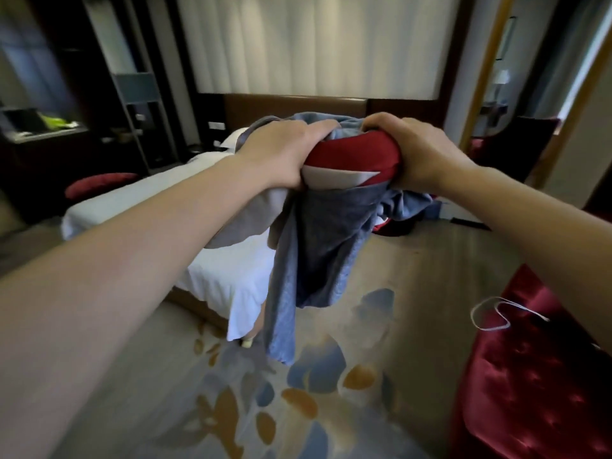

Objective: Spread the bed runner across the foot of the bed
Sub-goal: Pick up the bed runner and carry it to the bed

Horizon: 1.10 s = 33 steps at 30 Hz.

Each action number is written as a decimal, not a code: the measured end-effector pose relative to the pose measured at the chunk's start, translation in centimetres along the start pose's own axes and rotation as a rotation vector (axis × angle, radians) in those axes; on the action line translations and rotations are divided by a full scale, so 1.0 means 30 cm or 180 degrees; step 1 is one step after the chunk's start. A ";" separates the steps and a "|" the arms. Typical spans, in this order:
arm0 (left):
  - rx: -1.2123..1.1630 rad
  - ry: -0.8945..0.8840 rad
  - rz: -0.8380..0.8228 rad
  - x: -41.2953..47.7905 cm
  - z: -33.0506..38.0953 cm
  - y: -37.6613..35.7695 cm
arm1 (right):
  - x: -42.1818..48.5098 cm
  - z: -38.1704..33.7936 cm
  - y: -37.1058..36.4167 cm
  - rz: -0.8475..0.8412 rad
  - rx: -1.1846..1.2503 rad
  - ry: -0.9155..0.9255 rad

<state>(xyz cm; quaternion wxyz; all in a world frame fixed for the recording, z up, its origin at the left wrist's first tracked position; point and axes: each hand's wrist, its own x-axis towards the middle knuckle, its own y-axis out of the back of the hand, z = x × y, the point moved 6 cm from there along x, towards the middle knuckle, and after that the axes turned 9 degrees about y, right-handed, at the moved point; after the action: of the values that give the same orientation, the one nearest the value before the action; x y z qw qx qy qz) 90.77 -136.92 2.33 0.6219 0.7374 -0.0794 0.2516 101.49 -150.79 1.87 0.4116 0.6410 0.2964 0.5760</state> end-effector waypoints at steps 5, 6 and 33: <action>0.0241 0.0377 0.0050 0.003 -0.243 -0.020 | 0.264 -0.047 -0.134 0.0037 0.0143 0.0484; 0.0277 0.0446 0.0069 0.006 -0.290 -0.023 | 0.320 -0.054 -0.161 0.0047 0.0183 0.0586; 0.1031 0.1432 -0.0151 0.182 -1.509 -0.168 | 1.539 -0.326 -0.763 0.0221 0.0726 0.1572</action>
<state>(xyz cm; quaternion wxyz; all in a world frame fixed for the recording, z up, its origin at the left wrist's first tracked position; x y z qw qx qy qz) 85.31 -91.43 5.00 0.5036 0.7544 0.1192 0.4037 101.47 -98.43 4.77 0.2321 0.5332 0.4285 0.6915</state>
